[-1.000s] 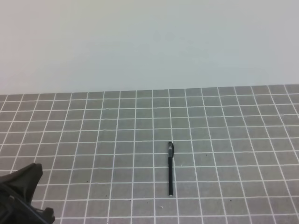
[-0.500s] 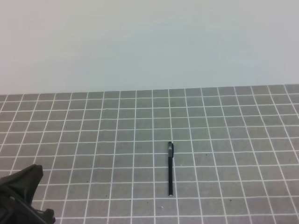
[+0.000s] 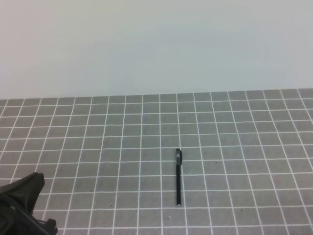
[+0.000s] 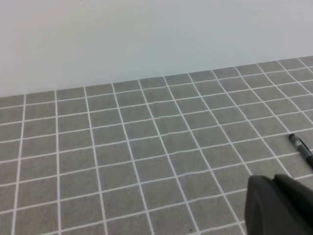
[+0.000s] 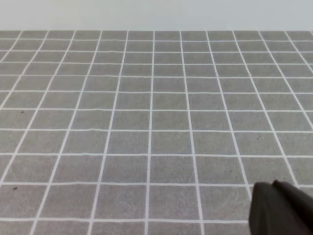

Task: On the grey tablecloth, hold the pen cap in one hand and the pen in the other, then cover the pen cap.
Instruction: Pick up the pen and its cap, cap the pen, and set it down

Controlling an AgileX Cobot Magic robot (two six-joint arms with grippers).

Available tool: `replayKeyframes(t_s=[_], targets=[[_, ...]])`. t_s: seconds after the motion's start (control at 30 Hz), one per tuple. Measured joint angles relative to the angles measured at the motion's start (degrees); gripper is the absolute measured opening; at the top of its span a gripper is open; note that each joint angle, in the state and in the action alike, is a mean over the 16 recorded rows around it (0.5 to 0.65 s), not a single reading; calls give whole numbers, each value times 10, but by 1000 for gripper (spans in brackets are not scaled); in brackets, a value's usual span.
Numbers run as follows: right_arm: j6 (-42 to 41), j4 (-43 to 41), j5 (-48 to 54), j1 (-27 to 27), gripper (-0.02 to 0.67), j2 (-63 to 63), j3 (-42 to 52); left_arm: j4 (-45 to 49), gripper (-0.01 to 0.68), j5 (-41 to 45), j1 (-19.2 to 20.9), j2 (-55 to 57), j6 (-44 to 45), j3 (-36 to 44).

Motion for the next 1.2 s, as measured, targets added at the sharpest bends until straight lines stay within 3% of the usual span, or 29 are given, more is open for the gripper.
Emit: replayKeyframes(t_s=[0.5,1.0,1.2], targets=[[0,0,0,0,-3,0,2,0,-2,1,10,-30,4,0],[0,0,6,0,-3,0,2,2,-3,87,155,-212,102,11],[0,0,7,0,-3,0,2,4,-3,136,179,-264,144,21]])
